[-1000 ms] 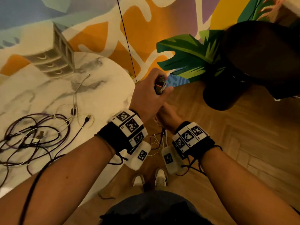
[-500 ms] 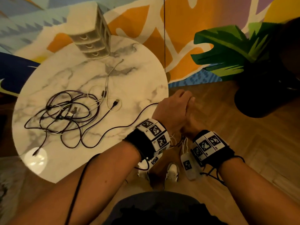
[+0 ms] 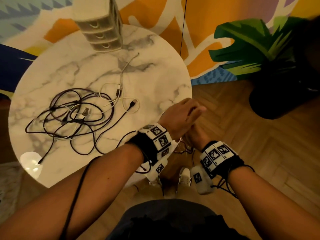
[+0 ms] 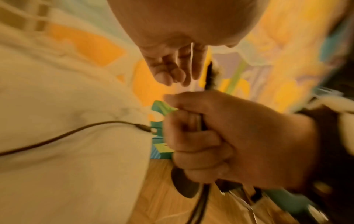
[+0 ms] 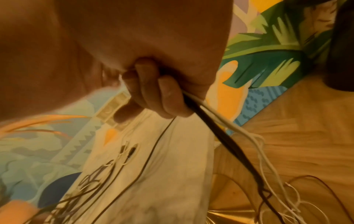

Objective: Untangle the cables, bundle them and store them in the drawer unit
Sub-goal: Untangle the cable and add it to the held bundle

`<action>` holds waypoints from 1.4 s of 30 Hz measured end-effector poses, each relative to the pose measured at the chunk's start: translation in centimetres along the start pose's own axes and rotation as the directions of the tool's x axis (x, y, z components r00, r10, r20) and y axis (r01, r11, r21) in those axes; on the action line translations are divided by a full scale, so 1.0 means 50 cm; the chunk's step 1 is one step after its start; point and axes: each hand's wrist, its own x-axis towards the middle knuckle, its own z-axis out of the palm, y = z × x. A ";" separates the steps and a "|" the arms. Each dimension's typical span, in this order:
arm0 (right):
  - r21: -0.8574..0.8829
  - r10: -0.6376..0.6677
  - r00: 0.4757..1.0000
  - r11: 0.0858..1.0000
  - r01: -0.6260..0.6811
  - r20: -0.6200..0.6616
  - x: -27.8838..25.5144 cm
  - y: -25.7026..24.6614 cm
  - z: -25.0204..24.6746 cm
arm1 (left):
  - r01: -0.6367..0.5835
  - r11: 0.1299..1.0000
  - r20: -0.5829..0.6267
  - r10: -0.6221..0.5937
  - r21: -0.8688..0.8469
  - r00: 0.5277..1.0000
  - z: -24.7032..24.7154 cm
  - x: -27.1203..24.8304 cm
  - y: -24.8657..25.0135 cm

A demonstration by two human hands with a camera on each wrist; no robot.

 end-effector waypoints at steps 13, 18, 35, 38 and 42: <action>0.280 0.242 0.960 0.940 -0.196 -0.139 0.048 0.072 0.059 | 0.215 0.830 0.369 -0.441 0.515 0.818 0.015 -0.105 -0.239; 0.530 0.265 0.960 0.829 -0.180 -0.088 0.087 0.033 0.096 | 0.042 0.872 0.429 -0.281 0.488 0.859 -0.013 -0.120 -0.179; 0.335 -0.093 0.987 0.941 0.044 0.130 0.070 -0.060 0.145 | 0.353 0.934 0.105 -0.345 -0.062 0.933 -0.153 -0.096 -0.188; 0.254 -0.109 0.976 0.966 0.059 0.190 0.062 -0.070 0.145 | 0.386 0.917 0.098 -0.377 -0.098 0.921 -0.151 -0.088 -0.186; 0.300 -0.064 0.975 0.954 -0.003 0.212 0.065 -0.080 0.141 | 0.343 0.919 0.007 -0.348 -0.195 0.937 -0.158 -0.102 -0.167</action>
